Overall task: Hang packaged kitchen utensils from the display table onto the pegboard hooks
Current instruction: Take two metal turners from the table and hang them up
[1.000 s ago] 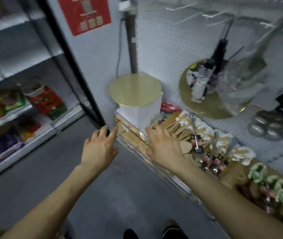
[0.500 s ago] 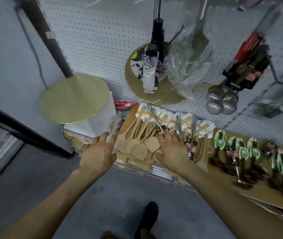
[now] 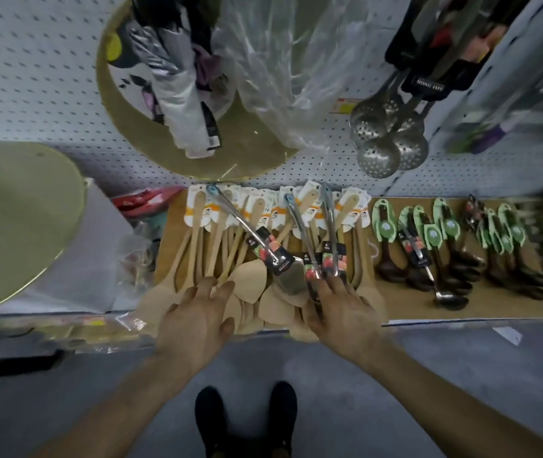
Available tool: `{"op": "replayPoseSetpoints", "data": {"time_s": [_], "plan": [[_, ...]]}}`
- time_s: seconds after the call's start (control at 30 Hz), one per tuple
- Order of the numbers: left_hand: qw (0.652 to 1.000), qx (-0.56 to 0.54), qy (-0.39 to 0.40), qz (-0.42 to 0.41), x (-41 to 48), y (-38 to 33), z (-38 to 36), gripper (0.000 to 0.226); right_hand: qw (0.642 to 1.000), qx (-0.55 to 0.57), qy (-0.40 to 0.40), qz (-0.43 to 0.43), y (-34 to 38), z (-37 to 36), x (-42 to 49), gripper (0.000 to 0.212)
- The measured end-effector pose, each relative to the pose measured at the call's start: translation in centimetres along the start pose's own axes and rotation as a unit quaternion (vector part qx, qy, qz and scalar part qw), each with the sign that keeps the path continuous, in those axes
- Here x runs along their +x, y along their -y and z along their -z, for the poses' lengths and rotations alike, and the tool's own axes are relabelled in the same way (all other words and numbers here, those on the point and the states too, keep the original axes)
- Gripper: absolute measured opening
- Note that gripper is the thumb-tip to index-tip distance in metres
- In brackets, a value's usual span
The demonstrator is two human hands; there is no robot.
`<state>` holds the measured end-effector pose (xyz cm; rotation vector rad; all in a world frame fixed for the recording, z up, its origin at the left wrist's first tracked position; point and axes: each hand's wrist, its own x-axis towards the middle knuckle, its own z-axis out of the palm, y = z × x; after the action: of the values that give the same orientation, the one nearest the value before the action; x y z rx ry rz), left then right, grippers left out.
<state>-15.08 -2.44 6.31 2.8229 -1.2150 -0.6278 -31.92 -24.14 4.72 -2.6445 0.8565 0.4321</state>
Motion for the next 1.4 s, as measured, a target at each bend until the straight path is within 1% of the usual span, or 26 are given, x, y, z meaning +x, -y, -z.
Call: {"op": "replayPoseSetpoints", "data": {"time_s": [0.17,0.3,0.33,0.4,0.47,0.57,0.63,0.7,0.77,0.87,0.93,0.97,1.0,1.07,1.1,1.2,1.3,1.4], "plan": [[0.999,-0.028,-0.014,-0.044,6.6,1.0,-3.3,0.062,0.997,0.052,-0.005,-0.052,-4.0,-2.6,4.6,0.068],[0.997,-0.061,-0.021,-0.039,12.0,0.8,-5.5,0.062,0.992,0.106,-0.032,-0.057,-6.9,-4.3,8.8,0.057],[0.997,-0.070,-0.018,-0.035,13.3,0.6,-6.0,0.063,0.991,0.117,-0.041,-0.058,-7.6,-4.8,9.7,0.058],[0.995,-0.091,-0.013,-0.025,15.7,0.3,-6.7,0.067,0.986,0.137,-0.063,-0.067,-9.0,-5.7,11.4,0.065],[0.994,-0.104,-0.031,-0.021,17.5,0.0,-7.4,0.073,0.982,0.156,-0.069,-0.077,-10.2,-6.3,12.8,0.071],[0.995,-0.082,-0.056,-0.033,19.6,-0.3,-8.2,0.082,0.978,0.187,-0.033,-0.090,-11.3,-7.0,14.2,0.083],[0.994,-0.084,-0.062,-0.015,20.9,-0.4,-8.5,0.088,0.976,0.199,-0.028,-0.087,-11.7,-7.5,14.8,0.089],[0.992,-0.110,-0.069,0.003,22.0,-0.6,-8.6,0.095,0.964,0.249,-0.043,-0.085,-11.9,-7.7,15.4,0.086],[0.986,-0.150,-0.068,0.010,23.0,-0.9,-8.7,0.100,0.943,0.317,-0.053,-0.091,-12.2,-7.5,16.2,0.078],[0.981,-0.178,-0.077,0.029,24.3,-1.5,-8.8,0.108,0.922,0.367,-0.058,-0.106,-12.5,-6.9,17.4,0.070],[0.969,-0.221,-0.090,0.055,25.0,-2.0,-8.8,0.112,0.909,0.396,-0.071,-0.105,-12.9,-6.7,18.0,0.067],[0.959,-0.256,-0.102,0.071,25.3,-2.2,-8.8,0.112,0.903,0.410,-0.078,-0.102,-13.0,-6.6,18.2,0.071],[0.946,-0.289,-0.116,0.086,25.7,-2.3,-8.9,0.112,0.900,0.414,-0.088,-0.101,-13.2,-6.4,18.3,0.073],[0.927,-0.333,-0.135,0.105,26.3,-2.4,-8.9,0.110,0.902,0.407,-0.104,-0.104,-13.4,-6.1,18.9,0.067],[0.921,-0.347,-0.139,0.110,26.6,-2.4,-9.0,0.109,0.899,0.413,-0.097,-0.104,-13.4,-5.9,19.2,0.067],[0.906,-0.377,-0.145,0.126,26.9,-2.4,-9.2,0.103,0.899,0.420,-0.068,-0.107,-12.9,-5.2,19.8,0.078],[0.900,-0.390,-0.156,0.121,27.0,-2.4,-9.5,0.100,0.900,0.417,-0.059,-0.112,-12.6,-4.6,20.4,0.087],[0.882,-0.426,-0.164,0.115,27.1,-2.2,-9.5,0.099,0.898,0.425,-0.037,-0.104,-12.5,-4.2,21.0,0.089]]}}
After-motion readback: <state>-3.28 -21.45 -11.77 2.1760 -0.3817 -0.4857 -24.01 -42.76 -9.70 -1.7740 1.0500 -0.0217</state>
